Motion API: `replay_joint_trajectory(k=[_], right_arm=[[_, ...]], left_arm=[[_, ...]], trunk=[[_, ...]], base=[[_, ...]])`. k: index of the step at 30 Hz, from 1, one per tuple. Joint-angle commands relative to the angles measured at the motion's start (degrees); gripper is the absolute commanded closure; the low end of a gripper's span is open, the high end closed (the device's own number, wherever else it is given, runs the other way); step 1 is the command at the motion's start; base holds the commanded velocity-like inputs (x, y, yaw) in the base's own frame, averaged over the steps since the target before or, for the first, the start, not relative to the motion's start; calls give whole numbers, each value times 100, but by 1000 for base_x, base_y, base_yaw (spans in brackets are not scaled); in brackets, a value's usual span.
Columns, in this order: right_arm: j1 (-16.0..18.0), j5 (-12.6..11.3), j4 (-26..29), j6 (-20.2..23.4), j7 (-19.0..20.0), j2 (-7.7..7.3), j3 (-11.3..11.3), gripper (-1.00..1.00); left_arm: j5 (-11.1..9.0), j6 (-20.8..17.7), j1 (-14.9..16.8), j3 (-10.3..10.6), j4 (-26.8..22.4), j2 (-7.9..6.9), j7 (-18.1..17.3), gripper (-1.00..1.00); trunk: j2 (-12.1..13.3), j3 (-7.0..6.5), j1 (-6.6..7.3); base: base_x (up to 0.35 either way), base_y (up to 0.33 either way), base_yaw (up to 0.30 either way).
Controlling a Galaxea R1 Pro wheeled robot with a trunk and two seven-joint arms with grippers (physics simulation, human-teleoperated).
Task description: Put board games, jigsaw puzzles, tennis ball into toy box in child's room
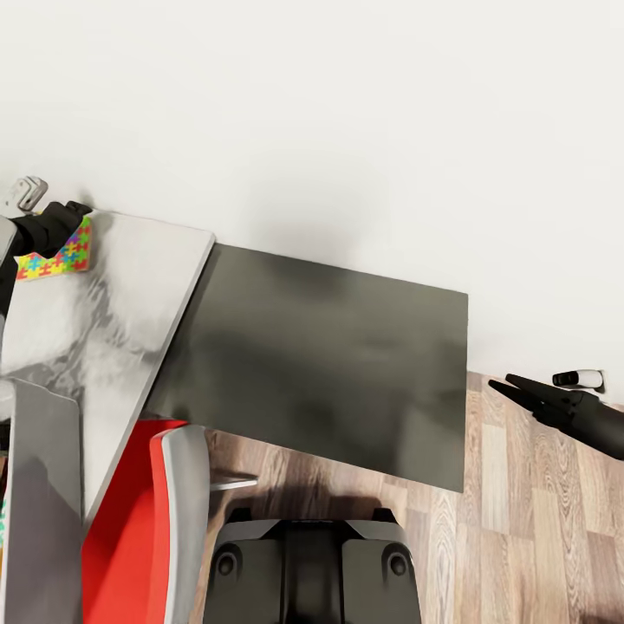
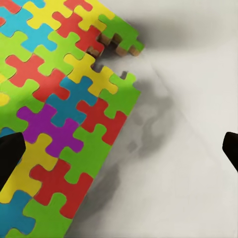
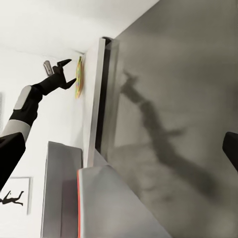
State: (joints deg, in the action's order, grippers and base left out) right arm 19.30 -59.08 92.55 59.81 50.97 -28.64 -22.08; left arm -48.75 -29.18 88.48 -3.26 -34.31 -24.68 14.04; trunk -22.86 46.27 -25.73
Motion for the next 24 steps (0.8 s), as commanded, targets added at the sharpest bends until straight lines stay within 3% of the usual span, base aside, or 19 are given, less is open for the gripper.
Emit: replay_joint_trajectory(k=[1,9,17,24], right_arm=[[4,20,0,19,28,-1,-4,-100],[4,21,0,19,27,107,-11,-100],[4,32,0,19,21,333,-16,-100],[38,5,-15,4,52,405,18,-100]], left_arm=[[-79,-26,-1,-7,190,2,52,-100],[-83,-28,63,-7,71,41,65,-100],[-82,-34,129,-1,-38,124,84,-100],[-49,-1,190,-33,-20,106,119,-100]], trunk=[[-6,7,-6],[-6,7,-6],[-6,7,-6],[-6,7,-6]], base=[[0,0,14],[0,0,7],[0,0,1],[0,0,0]])
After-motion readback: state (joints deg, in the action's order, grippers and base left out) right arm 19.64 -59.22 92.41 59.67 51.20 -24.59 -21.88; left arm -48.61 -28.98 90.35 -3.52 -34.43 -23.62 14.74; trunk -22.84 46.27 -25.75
